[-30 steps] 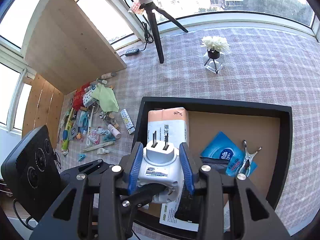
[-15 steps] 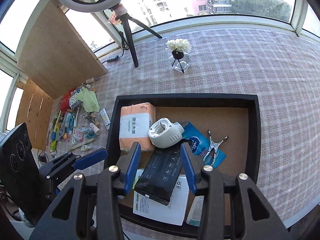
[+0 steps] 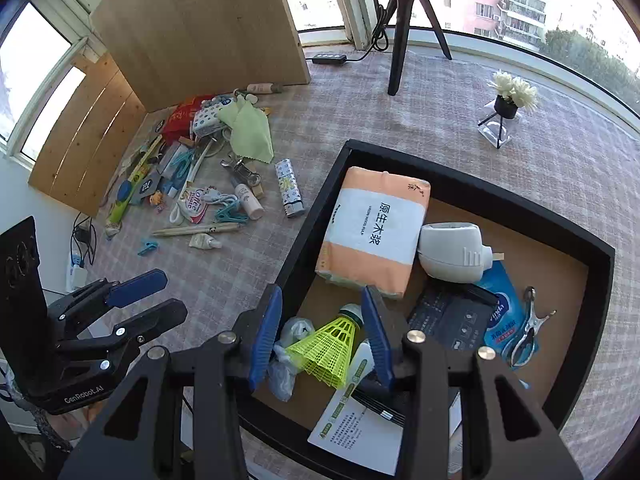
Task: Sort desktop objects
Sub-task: 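Grasp the wooden chopsticks with the right gripper while the left grasps the blue clothespin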
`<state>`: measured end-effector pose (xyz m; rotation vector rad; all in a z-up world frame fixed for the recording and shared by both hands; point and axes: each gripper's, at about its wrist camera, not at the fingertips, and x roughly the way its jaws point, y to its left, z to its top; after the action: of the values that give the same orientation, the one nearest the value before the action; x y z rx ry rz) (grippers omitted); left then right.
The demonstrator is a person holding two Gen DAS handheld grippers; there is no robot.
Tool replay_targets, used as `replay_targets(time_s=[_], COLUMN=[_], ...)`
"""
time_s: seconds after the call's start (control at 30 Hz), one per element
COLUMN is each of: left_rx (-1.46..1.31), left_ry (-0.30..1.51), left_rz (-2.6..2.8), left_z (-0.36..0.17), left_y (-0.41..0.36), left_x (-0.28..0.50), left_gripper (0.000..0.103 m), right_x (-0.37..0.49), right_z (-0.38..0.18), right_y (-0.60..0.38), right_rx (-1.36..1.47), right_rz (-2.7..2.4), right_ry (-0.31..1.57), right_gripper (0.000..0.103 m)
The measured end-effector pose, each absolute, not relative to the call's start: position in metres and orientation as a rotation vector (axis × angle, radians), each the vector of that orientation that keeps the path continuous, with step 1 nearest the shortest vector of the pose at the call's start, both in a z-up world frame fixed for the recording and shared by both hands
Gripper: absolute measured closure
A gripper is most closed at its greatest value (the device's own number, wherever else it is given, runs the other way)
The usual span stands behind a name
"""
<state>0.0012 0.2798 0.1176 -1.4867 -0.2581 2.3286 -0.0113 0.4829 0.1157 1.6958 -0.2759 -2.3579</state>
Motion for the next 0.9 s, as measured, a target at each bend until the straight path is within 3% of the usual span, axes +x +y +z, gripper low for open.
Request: replay_targets(time_s=[0.27, 0.5, 0.9], left_rx=[-1.566, -1.579, -1.583], left_ry=[-0.428, -0.465, -0.332], left_rz=[2.437, 2.455, 2.430], left_z=[0.099, 0.095, 0.079], left_y=[0.188, 0.137, 0.052], left_x=[0.032, 0.044, 0.038], left_gripper=[0.054, 0.054, 0.053], right_x=[-0.018, -0.017, -0.035], right_z=[0.110, 0.107, 0.106], right_y=[0.388, 0.326, 0.267], right_rx=[1.654, 1.657, 1.651], right_rz=[-2.206, -2.150, -2.166], right_ry=[-0.047, 0.050, 0.141], right_gripper=[0.062, 0.062, 0.062])
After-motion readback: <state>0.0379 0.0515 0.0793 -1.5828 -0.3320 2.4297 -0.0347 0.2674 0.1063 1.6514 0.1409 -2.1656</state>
